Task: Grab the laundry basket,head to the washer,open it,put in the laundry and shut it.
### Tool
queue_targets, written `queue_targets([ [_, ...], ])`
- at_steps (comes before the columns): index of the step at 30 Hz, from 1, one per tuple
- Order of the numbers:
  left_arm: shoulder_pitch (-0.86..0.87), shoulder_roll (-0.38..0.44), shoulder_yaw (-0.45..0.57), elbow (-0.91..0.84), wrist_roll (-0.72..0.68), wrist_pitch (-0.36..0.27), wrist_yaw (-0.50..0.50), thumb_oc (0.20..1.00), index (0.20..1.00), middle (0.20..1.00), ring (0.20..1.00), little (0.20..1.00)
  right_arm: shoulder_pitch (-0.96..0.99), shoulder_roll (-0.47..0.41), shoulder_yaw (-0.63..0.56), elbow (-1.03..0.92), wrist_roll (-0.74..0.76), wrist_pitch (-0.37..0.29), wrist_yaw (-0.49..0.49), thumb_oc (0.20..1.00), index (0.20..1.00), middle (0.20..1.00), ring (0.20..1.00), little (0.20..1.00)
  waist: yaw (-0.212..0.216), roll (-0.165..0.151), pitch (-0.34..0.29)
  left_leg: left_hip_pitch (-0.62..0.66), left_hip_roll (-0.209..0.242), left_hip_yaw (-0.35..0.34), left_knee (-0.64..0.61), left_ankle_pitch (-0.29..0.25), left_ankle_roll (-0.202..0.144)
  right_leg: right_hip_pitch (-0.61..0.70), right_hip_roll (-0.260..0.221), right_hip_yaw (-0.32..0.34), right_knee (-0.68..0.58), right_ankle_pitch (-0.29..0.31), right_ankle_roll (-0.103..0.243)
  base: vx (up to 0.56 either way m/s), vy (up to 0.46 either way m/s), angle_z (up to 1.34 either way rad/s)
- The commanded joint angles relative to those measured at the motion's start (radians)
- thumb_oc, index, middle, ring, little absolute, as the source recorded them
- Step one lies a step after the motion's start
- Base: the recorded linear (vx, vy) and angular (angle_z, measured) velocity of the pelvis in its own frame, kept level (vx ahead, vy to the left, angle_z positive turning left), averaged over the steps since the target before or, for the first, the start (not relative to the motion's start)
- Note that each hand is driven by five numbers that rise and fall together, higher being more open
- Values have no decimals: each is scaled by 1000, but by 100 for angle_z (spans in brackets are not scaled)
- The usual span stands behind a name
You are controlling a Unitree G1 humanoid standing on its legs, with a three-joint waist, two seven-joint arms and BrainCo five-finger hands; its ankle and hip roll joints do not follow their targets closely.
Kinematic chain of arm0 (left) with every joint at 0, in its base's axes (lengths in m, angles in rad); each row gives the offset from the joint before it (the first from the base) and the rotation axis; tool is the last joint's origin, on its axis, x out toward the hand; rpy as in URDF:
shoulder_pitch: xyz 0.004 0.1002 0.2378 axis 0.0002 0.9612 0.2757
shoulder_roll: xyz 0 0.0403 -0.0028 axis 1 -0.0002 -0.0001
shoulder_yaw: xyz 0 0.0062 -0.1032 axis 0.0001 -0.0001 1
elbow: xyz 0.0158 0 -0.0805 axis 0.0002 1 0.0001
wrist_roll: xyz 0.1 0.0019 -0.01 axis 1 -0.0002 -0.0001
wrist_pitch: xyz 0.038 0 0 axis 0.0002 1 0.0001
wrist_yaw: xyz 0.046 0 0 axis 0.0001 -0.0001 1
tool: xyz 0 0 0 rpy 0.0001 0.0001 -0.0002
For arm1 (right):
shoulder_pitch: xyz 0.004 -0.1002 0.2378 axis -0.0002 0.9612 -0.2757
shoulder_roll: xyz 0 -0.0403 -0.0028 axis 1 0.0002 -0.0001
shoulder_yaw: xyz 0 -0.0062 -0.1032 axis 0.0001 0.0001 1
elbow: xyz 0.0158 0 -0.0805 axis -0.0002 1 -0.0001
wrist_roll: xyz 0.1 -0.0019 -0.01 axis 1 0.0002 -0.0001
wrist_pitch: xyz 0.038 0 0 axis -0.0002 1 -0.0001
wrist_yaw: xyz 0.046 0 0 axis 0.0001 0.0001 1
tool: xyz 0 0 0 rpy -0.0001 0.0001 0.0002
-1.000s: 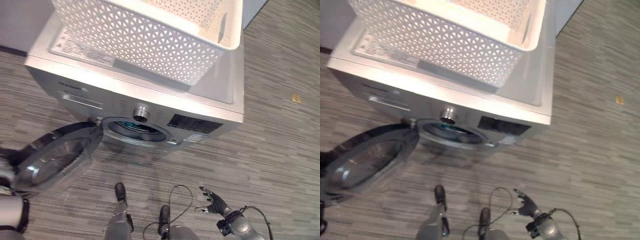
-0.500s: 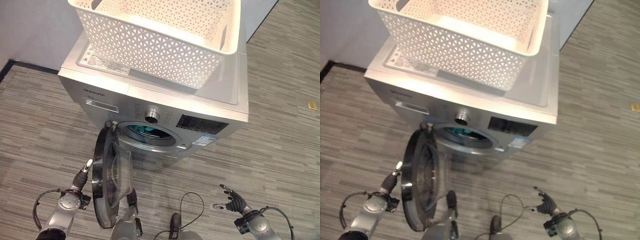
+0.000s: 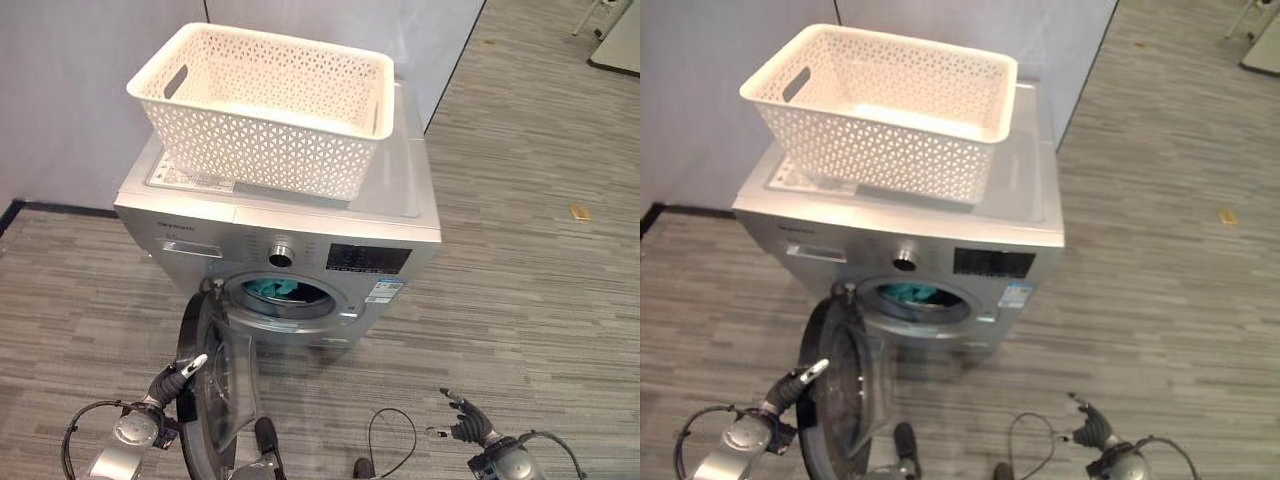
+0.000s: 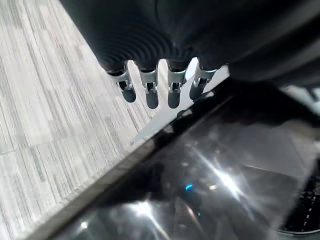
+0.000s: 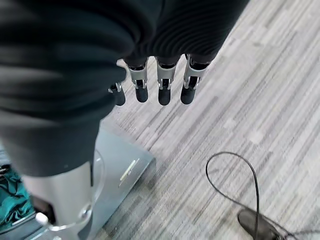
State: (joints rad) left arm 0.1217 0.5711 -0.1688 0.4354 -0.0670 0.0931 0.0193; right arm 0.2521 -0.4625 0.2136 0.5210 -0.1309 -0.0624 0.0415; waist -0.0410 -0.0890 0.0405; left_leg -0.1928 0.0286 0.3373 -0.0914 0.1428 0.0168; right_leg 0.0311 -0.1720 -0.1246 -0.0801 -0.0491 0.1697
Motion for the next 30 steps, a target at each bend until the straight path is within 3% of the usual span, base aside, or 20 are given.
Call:
queue_targets([
  [1, -169, -103, -81, -116, 14, -133, -23, 1000, 1000, 1000, 1000, 1000, -50, -28, -9, -11, 42, -16, -32, 1000, 1000, 1000, 1000, 1000, -34, 20, 43, 0, 74, -94, 16, -19, -55, 22, 130, -48, 107, -110, -110, -226, -246, 24],
  [6, -173, -117, -68, -114, -14, -135, -8, 1000, 1000, 1000, 1000, 1000, -66, -41, 4, -3, 45, -20, -36, 1000, 1000, 1000, 1000, 1000, -29, 44, 54, -68, 114, -150, 4, 38, -91, 5, 186, -53, 70, -125, -137, -222, -178, 25],
  [8, -202, -132, -78, -89, -32, -140, 0, 1000, 1000, 1000, 1000, 1000, -91, -62, 20, 28, 27, -20, -46, 1000, 1000, 1000, 1000, 1000, -24, 53, 86, -85, 143, -152, 4, 73, -115, 1, 200, -63, 62, -117, -149, -283, -115, 16],
  [10, -238, -140, -70, -68, -32, -143, 14, 1000, 1000, 1000, 1000, 1000, -115, -75, 24, 53, 25, -19, -53, 1000, 1000, 1000, 1000, 1000, -23, 49, 95, -38, 147, -155, 7, 39, -106, -18, 187, -71, 75, -106, -149, -200, -49, 20],
  [13, -256, -140, -54, -64, -23, -143, 32, 1000, 1000, 1000, 1000, 1000, -111, -80, -5, 58, 28, -12, -65, 1000, 1000, 1000, 1000, 1000, -36, 45, 74, -15, 135, -168, 14, 44, -95, -25, 176, -76, 36, -56, -140, -115, 9, -8],
  [14, -255, -140, -55, -62, -14, -146, 45, 1000, 1000, 1000, 1000, 1000, -112, -81, -15, 64, 35, -8, -69, 1000, 1000, 1000, 1000, 1000, -31, 37, 75, -21, 122, -200, 62, 42, -93, -22, 167, -70, 33, -37, -138, -104, 15, -11],
  [16, -268, -139, -40, -78, -44, -157, 51, 1000, 1000, 1000, 1000, 1000, -125, -99, -16, 57, 46, -13, -68, 1000, 1000, 1000, 1000, 1000, -30, 21, 84, -20, 98, -249, 238, -56, -78, -37, 144, -44, 40, -14, -136, -134, 17, -49],
  [17, -269, -139, -40, -78, -44, -157, 51, 1000, 1000, 1000, 1000, 1000, -126, -99, -16, 58, 46, -13, -68, 1000, 1000, 1000, 1000, 1000, -31, 22, 83, -26, 99, -250, 246, -58, -77, -40, 144, -45, 40, -12, -136, -91, -28, -95],
  [18, -270, -139, -38, -84, -61, -158, 51, 1000, 1000, 1000, 1000, 1000, -121, -97, -20, 56, 48, -12, -73, 1000, 1000, 1000, 1000, 1000, -37, 5, 88, -48, 126, -220, 496, -117, -55, -35, 128, -50, 42, -3, -145, -8, -4, -66],
  [19, -260, -140, -33, -95, -72, -160, 48, 1000, 1000, 1000, 1000, 1000, -118, -93, -24, 57, 50, -9, -74, 1000, 1000, 1000, 1000, 1000, -38, 9, 79, -22, 131, -219, 496, -147, -51, -32, 132, -45, 41, 0, -142, 113, 56, -19],
  [20, -247, -141, -25, -108, -72, -156, 43, 1000, 1000, 1000, 1000, 1000, -110, -84, -33, 65, 47, -4, -69, 1000, 1000, 1000, 1000, 1000, -43, 24, 53, 69, 128, -218, 399, -178, -47, -21, 140, -36, 31, 1, -128, 150, 94, 7],
  [23, -233, -146, -26, -109, -63, -156, 32, 1000, 1000, 1000, 1000, 1000, -85, -78, -59, 66, 41, -3, -61, 1000, 1000, 1000, 1000, 1000, -59, 40, 27, 176, 139, -163, 281, -158, -60, -8, 143, -30, 28, 8, -114, 153, 124, -1],
  [24, -226, -148, -27, -94, -57, -157, 30, 1000, 1000, 1000, 1000, 1000, -66, -73, -72, 55, 39, 0, -53, 1000, 1000, 1000, 1000, 1000, -71, 52, 7, 230, 123, -129, 181, -138, -75, 2, 143, -33, 30, 7, -106, 102, 118, -42],
  [27, -224, -148, -30, -87, -49, -160, 28, 1000, 1000, 1000, 1000, 1000, -48, -65, -72, 45, 36, 0, -39, 1000, 1000, 1000, 1000, 1000, -79, 65, -7, 262, 106, -114, 91, -129, -83, 6, 134, -46, 33, 6, -101, 71, 94, 26],
  [30, -222, -161, -24, -115, -96, -203, 50, 1000, 1000, 1000, 1000, 1000, -42, -54, -41, 52, 19, -16, -34, 1000, 1000, 1000, 1000, 1000, -70, 73, -2, 282, 76, -143, 25, -135, -80, 12, 127, -52, 31, 3, -97, 24, 52, 44],
])
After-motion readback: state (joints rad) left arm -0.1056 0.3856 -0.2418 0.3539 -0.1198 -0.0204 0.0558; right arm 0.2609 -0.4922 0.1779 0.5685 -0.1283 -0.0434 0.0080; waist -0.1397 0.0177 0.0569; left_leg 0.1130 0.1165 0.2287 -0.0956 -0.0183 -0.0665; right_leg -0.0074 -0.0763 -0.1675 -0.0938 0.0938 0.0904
